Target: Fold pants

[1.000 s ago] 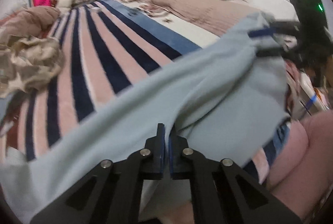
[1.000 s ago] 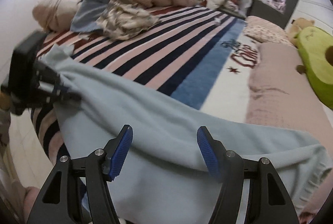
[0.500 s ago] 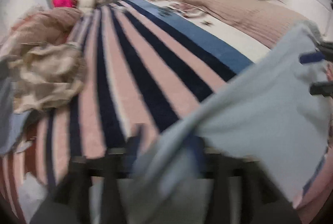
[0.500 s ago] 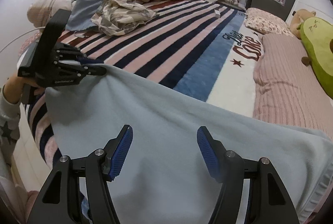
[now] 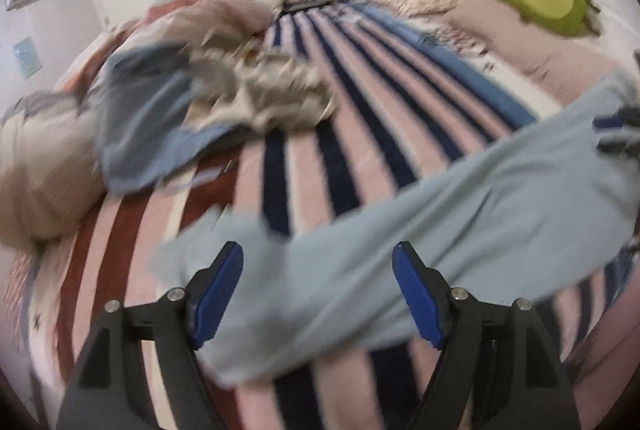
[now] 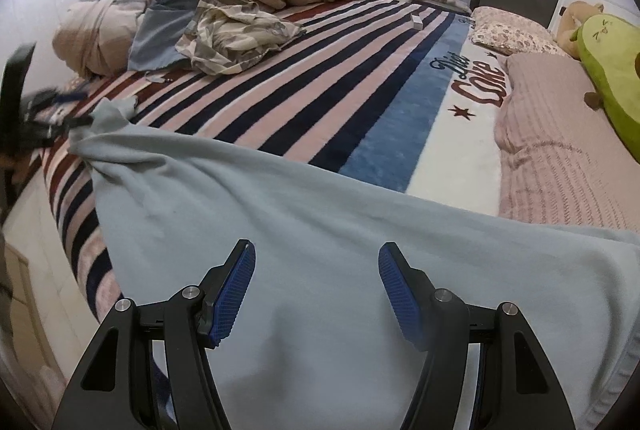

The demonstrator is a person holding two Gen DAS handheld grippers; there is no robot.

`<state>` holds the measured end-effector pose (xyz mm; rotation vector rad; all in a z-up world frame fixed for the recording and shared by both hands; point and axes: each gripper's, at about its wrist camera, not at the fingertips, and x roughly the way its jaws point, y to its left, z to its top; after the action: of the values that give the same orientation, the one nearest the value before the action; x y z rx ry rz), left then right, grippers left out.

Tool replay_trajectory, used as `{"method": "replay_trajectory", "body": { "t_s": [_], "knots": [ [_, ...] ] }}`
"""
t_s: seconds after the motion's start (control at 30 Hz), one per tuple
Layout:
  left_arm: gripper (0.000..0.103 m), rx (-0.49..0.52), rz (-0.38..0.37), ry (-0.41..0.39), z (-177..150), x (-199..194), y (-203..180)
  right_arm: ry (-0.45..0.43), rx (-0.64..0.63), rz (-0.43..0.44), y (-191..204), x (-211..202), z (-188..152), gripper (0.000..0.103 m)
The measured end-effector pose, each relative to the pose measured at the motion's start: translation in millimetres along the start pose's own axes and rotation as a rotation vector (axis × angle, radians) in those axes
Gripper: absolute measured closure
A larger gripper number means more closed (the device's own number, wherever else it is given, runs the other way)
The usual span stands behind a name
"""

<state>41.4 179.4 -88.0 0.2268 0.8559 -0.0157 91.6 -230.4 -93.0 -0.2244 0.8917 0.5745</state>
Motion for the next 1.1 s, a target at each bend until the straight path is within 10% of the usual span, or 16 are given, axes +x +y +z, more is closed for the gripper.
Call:
{"method": "replay_trajectory", "body": {
  "t_s": [0.43,0.63,1.1],
  "knots": [
    [0.029,-0.020,0.151,0.045,-56.7,11.6,11.1,-0.007,0.008,0.002,6.4,-3.6,-3.4,0.043],
    [0.094,-0.088,0.125,-0.010,-47.8,3.2,23.1,-0.016,0.011,0.004,8.5,-5.2,-1.6,0.043],
    [0.099,-0.119,0.166,-0.120,11.2,-45.1,44.4,-0.046,0.026,0.006,6.4,-16.0,-2.5,0.043]
  ]
}}
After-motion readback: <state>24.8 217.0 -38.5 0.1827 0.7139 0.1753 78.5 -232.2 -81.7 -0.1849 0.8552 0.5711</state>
